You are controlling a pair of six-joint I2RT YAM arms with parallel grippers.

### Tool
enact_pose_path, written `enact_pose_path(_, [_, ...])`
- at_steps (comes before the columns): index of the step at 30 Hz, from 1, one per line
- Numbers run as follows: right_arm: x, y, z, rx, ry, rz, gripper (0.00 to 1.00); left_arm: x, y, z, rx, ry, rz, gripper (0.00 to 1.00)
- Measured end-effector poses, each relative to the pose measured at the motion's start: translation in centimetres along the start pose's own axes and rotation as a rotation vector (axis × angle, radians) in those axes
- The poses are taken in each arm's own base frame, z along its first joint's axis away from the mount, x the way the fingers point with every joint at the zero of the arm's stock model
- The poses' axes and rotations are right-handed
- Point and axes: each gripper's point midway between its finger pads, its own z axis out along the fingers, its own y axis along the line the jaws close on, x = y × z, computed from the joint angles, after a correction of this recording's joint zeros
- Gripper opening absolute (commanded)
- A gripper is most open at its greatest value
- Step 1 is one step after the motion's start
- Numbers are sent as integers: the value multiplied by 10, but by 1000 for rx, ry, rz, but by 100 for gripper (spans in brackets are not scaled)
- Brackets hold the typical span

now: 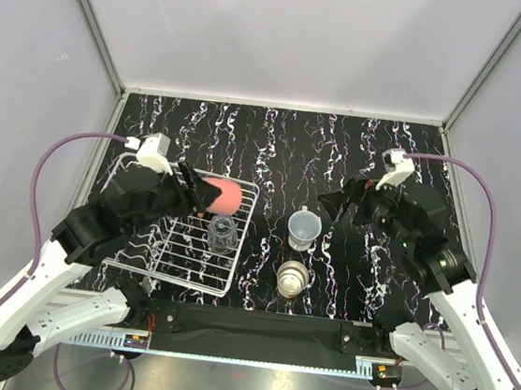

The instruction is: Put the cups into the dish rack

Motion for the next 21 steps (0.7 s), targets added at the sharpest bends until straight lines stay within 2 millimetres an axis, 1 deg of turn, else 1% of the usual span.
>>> enact_pose_path(2, [6,-6,8,32,53,11,100,13,30,3,-128,39,55,0])
enact_pose_path(5, [13,-14,23,78,129,24,100,30,66,5,-273,90,122,0])
enact_pose_path(7, [22,-20,30,105,180,34,100,38,86,4,-358,116,155,0])
enact_pose_path(9, [31,-25,32,128,218,41,100,43,100,3,-419,127,178,0])
enact_pose_path(11, [38,-28,31,143,247,48,100,45,113,1,-473,130,198,0])
enact_pose_path(14, [41,-30,30,155,259,52,100,49,127,0,-529,127,220,0])
enact_pose_path(18, [43,-31,30,160,266,56,100,52,140,-1,-577,125,241,0])
enact_pose_path(21, [45,-34,32,173,271,58,99,57,148,3,-599,130,251,0])
